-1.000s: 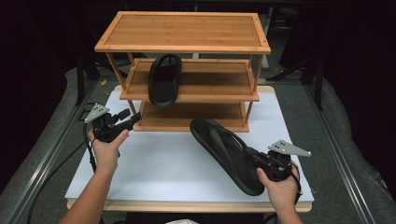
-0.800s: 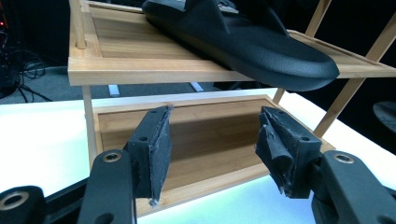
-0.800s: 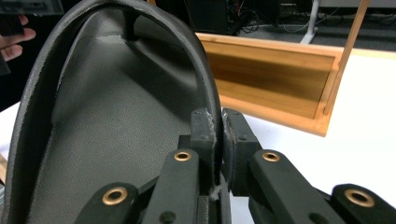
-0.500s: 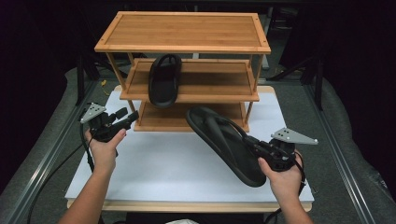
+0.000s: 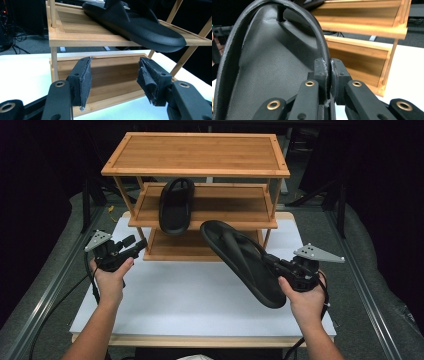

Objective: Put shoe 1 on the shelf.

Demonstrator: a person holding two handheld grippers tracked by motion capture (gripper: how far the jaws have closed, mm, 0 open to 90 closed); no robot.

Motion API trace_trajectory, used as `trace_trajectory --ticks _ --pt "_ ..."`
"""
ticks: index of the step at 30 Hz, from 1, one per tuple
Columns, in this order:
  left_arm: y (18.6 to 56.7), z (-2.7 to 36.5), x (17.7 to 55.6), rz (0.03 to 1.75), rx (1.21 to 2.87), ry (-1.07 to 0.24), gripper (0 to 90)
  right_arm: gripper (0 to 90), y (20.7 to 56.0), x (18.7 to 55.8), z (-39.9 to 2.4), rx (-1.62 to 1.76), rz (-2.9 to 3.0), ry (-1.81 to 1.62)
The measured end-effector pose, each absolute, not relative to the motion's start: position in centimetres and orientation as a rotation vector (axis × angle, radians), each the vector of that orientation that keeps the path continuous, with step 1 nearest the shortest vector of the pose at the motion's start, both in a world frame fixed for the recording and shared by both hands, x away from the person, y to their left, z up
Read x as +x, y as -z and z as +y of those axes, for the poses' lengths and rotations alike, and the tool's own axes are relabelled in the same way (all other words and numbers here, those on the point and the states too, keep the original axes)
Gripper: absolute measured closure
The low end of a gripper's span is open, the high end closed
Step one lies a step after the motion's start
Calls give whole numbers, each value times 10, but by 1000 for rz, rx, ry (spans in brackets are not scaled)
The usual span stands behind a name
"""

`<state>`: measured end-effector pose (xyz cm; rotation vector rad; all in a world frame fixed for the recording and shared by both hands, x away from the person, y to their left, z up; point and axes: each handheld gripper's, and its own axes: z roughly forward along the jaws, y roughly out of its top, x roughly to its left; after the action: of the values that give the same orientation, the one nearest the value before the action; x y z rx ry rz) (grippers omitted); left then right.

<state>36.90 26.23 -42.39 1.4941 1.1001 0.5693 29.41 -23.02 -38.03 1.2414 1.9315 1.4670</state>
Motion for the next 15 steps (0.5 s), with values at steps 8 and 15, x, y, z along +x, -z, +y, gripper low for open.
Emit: trace_trajectory --ticks 8,15 --pt "424 264 370 1104 1484 -573 439 842 371 311 -224 1209 1876 -1488" --pt "426 265 371 1106 1488 -575 439 843 372 325 -215 1183 1807 -1488"
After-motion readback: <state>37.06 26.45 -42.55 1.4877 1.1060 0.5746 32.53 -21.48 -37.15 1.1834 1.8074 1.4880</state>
